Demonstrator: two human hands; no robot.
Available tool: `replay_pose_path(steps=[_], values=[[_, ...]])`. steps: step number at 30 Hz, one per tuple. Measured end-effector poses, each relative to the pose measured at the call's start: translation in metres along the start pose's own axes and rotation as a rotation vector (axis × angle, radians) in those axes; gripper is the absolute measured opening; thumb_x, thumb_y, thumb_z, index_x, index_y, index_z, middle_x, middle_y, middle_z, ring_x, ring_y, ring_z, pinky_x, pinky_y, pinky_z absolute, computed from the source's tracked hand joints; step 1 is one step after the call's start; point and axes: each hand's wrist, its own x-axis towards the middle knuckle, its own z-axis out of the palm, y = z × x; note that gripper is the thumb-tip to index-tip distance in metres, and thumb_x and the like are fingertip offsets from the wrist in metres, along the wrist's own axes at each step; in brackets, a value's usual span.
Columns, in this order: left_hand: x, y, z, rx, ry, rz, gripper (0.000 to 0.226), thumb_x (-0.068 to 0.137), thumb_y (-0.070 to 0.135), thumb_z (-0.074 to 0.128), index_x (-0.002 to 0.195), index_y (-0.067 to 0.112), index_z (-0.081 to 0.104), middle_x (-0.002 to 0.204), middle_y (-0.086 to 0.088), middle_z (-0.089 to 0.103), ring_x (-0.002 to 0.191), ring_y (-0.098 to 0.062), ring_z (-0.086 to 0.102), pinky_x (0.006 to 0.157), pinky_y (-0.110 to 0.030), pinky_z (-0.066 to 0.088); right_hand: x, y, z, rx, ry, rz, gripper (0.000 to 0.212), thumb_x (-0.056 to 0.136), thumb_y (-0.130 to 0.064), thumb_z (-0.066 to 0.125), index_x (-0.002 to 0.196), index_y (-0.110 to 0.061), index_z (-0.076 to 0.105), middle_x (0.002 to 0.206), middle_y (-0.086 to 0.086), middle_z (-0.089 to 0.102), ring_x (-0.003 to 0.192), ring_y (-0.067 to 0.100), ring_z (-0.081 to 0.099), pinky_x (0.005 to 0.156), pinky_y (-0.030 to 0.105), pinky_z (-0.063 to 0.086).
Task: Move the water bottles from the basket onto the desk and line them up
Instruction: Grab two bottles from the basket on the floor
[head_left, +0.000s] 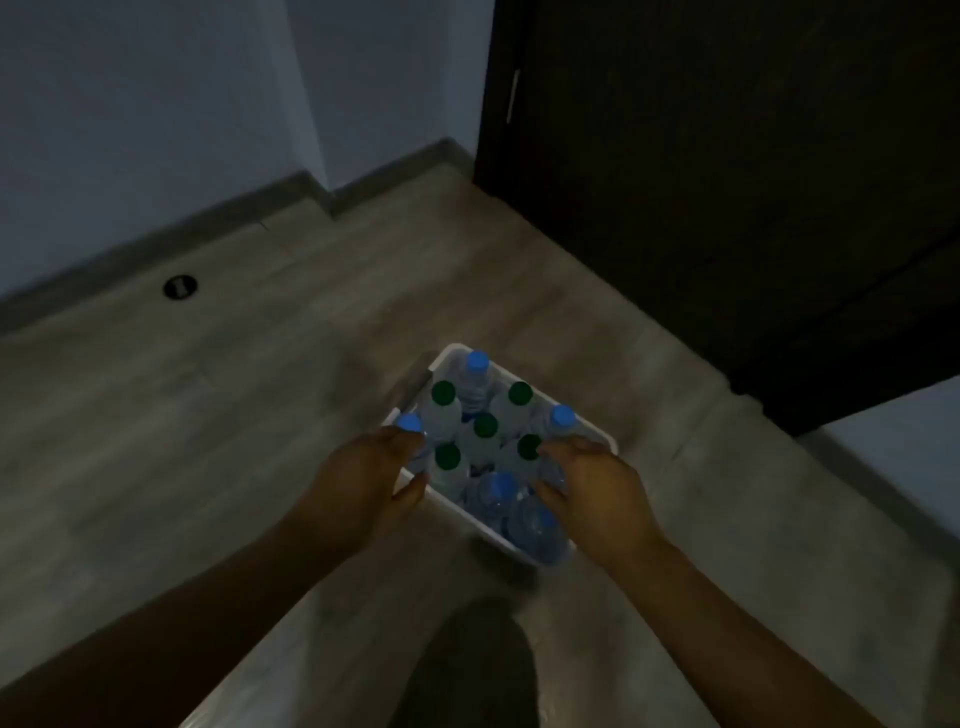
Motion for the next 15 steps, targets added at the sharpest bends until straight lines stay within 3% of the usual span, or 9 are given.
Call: replay_pose_path(steps=[4,8,11,15], values=[[0.021,-0.025,0.051,-0.013,0.039,0.029,0.047,0.088,0.032,0.063,0.131,0.017,0.051,0.123,-0.002,0.061,0.078,-0.003,0.047,0.079,-0.018,0.041,0.019,0.02,0.056,0.049,0.021,-0.024,0.044,0.093,-0.043,0.052,0.13,-0.019,0.052,0.126,0.003,0.06,0.111,0.018,0.057,0.087,0.033,0.05],[0.033,-0.043,0.078,0.001,0.082,0.042,0.053,0.087,0.036,0.062,0.135,0.018,0.048,0.129,-0.003,0.058,0.093,-0.011,0.058,0.089,-0.029,0.05,0.03,0.031,0.088,0.096,0.095,-0.08,0.049,0.091,-0.048,0.054,0.13,-0.018,0.052,0.124,0.004,0.06,0.109,0.018,0.057,0.087,0.035,0.05],[0.035,-0.049,0.093,0.003,0.121,0.075,0.054,0.087,0.039,0.062,0.135,0.019,0.047,0.128,-0.001,0.058,0.077,-0.003,0.048,0.083,-0.02,0.043,0.031,0.034,0.098,0.144,0.158,-0.11,0.05,0.09,-0.046,0.057,0.131,-0.017,0.053,0.124,0.005,0.06,0.108,0.018,0.057,0.089,0.034,0.049],[0.039,-0.048,0.108,-0.036,0.166,0.077,0.054,0.085,0.036,0.065,0.133,0.019,0.048,0.124,-0.001,0.06,0.098,-0.009,0.06,0.081,-0.02,0.045,0.028,0.035,0.108,0.177,0.202,-0.119,0.052,0.088,-0.047,0.06,0.129,-0.016,0.055,0.122,0.005,0.061,0.106,0.018,0.059,0.086,0.03,0.049]])
